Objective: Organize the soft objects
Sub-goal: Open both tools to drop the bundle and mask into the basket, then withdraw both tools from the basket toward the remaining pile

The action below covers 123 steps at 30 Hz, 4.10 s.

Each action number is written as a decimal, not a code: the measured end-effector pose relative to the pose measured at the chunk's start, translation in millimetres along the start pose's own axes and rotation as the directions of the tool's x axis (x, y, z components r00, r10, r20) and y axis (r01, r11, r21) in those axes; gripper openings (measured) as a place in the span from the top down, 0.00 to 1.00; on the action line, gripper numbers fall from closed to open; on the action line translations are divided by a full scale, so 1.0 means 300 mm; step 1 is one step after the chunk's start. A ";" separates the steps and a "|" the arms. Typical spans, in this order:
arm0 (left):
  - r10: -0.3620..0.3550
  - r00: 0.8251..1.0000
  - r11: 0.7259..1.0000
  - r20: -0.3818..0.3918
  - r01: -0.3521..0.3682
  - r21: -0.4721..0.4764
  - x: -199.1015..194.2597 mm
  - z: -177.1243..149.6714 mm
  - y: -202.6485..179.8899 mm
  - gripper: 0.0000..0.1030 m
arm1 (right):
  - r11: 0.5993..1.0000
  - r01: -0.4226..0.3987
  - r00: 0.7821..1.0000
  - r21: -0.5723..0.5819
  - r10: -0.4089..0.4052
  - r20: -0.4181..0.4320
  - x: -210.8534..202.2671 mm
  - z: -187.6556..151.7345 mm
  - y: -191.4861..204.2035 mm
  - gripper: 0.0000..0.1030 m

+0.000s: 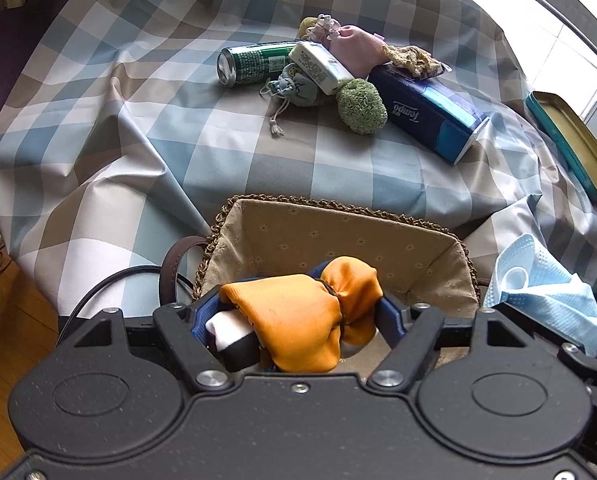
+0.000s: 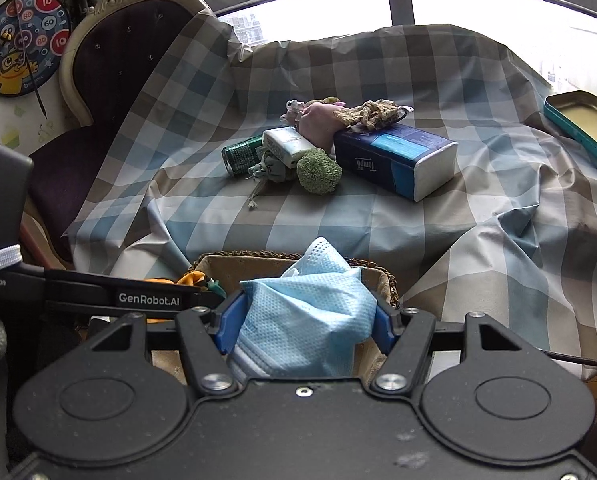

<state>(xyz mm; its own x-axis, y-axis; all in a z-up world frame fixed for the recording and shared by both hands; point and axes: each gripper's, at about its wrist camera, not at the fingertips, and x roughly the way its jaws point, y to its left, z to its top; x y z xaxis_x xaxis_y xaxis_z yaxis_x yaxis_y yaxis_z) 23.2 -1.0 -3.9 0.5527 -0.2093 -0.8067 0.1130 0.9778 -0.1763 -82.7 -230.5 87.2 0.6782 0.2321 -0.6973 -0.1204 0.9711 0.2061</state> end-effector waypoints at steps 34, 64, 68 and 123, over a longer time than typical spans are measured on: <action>0.072 0.997 0.997 0.028 -0.072 0.013 -0.008 -0.013 0.006 0.20 | 1.000 -0.003 1.000 -0.010 0.003 -0.012 0.006 -0.018 -0.002 0.20; 0.135 0.990 0.988 0.032 -0.137 0.073 0.001 -0.028 -0.009 0.17 | 0.997 0.031 0.999 0.073 -0.027 -0.046 0.038 -0.013 -0.045 0.14; 0.138 0.990 0.987 0.030 -0.140 0.076 0.004 -0.027 -0.010 0.17 | 0.996 0.034 0.998 0.078 -0.030 -0.051 0.044 -0.009 -0.047 0.14; 0.138 0.988 0.979 0.071 -0.147 0.142 0.110 0.130 -0.001 0.11 | 0.986 0.078 0.995 0.147 -0.068 -0.070 0.335 0.234 -0.121 0.10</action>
<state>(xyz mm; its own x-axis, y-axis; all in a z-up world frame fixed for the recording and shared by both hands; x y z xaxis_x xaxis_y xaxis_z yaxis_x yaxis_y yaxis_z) 73.4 -7.9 -8.4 0.6202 -0.0714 -0.7812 0.1463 0.9889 0.0257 40.9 -246.4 57.8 0.6323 0.1690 -0.7561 0.0406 0.9674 0.2501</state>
